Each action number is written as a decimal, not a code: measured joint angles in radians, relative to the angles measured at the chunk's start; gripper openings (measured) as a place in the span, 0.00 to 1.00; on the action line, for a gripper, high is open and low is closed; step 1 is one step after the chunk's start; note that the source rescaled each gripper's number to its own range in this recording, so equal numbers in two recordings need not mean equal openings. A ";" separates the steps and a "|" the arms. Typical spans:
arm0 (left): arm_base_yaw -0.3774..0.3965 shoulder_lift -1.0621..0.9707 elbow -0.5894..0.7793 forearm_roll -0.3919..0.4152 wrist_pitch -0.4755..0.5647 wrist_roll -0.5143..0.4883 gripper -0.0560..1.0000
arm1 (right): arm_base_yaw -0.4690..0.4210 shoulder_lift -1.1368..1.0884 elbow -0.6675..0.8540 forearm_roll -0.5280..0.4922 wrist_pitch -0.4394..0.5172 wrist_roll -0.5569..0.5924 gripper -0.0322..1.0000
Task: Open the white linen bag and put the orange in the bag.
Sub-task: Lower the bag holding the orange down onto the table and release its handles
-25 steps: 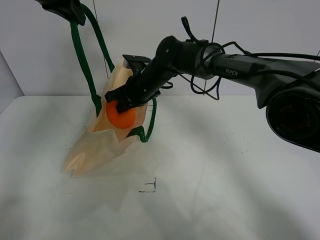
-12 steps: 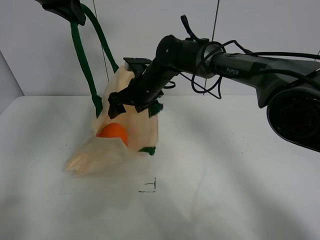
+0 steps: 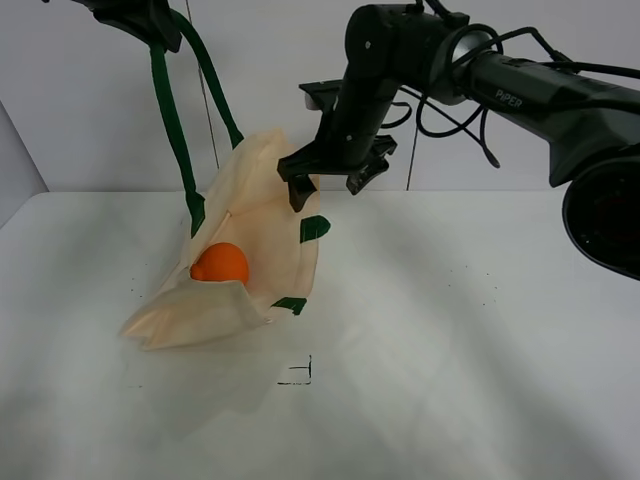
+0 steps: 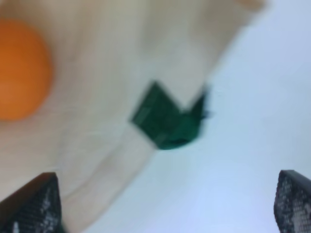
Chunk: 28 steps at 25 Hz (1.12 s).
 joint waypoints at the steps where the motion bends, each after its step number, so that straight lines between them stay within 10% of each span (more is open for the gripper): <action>1: 0.000 0.000 0.000 0.000 0.000 0.000 0.05 | -0.021 0.000 0.000 0.000 0.001 0.000 1.00; 14: 0.000 0.000 0.000 0.000 0.000 0.004 0.05 | -0.410 0.000 0.000 -0.013 0.003 -0.022 1.00; 28: 0.000 0.000 0.000 0.000 0.000 0.007 0.05 | -0.462 -0.104 0.166 -0.011 0.002 -0.052 1.00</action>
